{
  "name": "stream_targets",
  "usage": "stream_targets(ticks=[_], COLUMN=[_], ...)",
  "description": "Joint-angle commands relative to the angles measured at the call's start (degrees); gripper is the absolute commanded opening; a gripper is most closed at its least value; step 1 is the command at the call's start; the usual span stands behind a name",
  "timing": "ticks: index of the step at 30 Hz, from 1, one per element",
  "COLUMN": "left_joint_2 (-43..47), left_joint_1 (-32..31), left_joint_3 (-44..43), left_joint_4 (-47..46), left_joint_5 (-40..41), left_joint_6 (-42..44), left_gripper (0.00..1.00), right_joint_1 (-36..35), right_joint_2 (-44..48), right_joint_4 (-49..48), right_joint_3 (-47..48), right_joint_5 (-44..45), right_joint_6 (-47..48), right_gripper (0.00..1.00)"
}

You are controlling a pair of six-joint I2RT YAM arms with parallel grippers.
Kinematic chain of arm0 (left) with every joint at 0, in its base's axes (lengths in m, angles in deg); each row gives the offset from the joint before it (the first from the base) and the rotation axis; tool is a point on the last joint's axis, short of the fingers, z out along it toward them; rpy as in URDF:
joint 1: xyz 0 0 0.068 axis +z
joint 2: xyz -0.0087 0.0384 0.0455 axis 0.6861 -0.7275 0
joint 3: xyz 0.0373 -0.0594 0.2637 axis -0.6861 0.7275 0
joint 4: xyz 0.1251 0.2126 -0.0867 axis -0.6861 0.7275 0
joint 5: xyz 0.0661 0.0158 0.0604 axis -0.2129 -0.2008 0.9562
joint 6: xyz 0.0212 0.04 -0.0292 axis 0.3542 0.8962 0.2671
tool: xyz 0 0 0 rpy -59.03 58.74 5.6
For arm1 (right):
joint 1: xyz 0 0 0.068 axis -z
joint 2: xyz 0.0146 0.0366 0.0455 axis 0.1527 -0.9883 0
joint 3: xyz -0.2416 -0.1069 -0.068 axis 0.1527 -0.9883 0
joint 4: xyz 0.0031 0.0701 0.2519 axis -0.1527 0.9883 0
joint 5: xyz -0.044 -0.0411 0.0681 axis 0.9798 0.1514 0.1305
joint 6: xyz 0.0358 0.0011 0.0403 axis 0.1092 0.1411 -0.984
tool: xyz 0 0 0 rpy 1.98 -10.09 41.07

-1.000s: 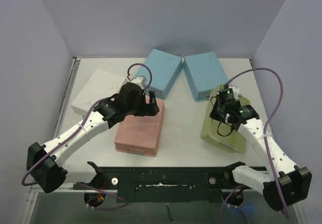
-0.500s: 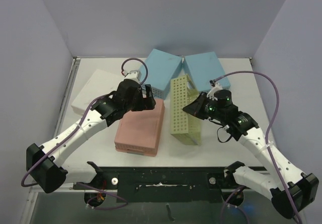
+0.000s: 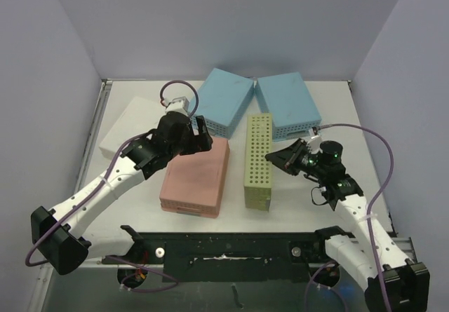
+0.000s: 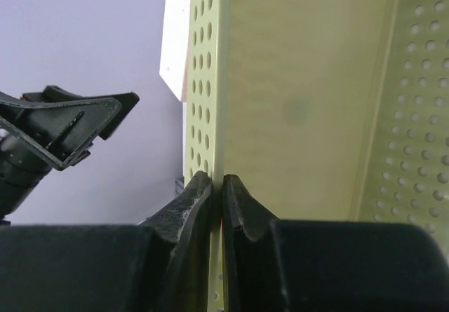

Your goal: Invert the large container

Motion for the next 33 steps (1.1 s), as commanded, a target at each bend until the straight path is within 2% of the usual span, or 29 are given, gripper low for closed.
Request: stream_targets(ticks=[1, 3, 5, 8, 10, 11, 14, 15, 24, 29, 33], left_joint_2=[-0.14, -0.52, -0.58, -0.47, -0.33, -0.30, -0.16, -0.10, 0.41, -0.27, -0.29], left_joint_1=[0.50, 0.64, 0.65, 0.61, 0.64, 0.62, 0.62, 0.67, 0.73, 0.83, 0.83], left_joint_3=[-0.59, -0.83, -0.72, -0.39, -0.17, -0.15, -0.13, -0.06, 1.03, 0.81, 0.77], left_joint_4=[-2.50, -2.50, -2.59, -2.61, -2.59, -2.59, -2.44, -2.42, -2.42, -2.60, -2.60], left_joint_5=[-0.20, -0.39, -0.38, -0.37, -0.33, -0.27, -0.19, -0.24, 0.02, -0.47, -0.50], left_joint_6=[-0.77, -0.64, -0.50, -0.30, -0.11, -0.04, 0.07, 0.11, 0.64, 1.13, 1.66], left_gripper=[0.83, 0.83, 0.83, 0.83, 0.83, 0.83, 0.83, 0.83, 0.83, 0.83, 0.83], right_joint_1=[8.35, 12.46, 15.80, 18.96, 20.33, 20.87, 22.15, 22.28, 22.53, 22.50, 22.53], right_joint_2=[4.49, 6.85, 8.14, 7.53, 7.00, 6.87, 6.30, 5.95, 4.47, 4.37, 5.29], right_joint_4=[2.34, 5.76, 13.11, 24.82, 28.54, 29.46, 32.14, 33.31, 47.80, 50.42, 50.05], right_joint_3=[-5.96, -6.94, -5.72, -1.74, -0.27, -0.03, 0.21, 0.49, 6.19, 9.60, 13.01], right_joint_5=[-9.01, -10.89, -10.14, -4.43, -2.89, -2.47, 0.41, 2.27, 28.12, 33.07, 35.01], right_joint_6=[-1.08, 0.75, 5.18, 12.73, 15.56, 16.24, 17.08, 17.13, 10.77, 8.15, 9.82], right_gripper=[0.00, 0.00, 0.15, 0.29, 0.32, 0.37, 0.62, 0.65, 0.68, 0.68, 0.68])
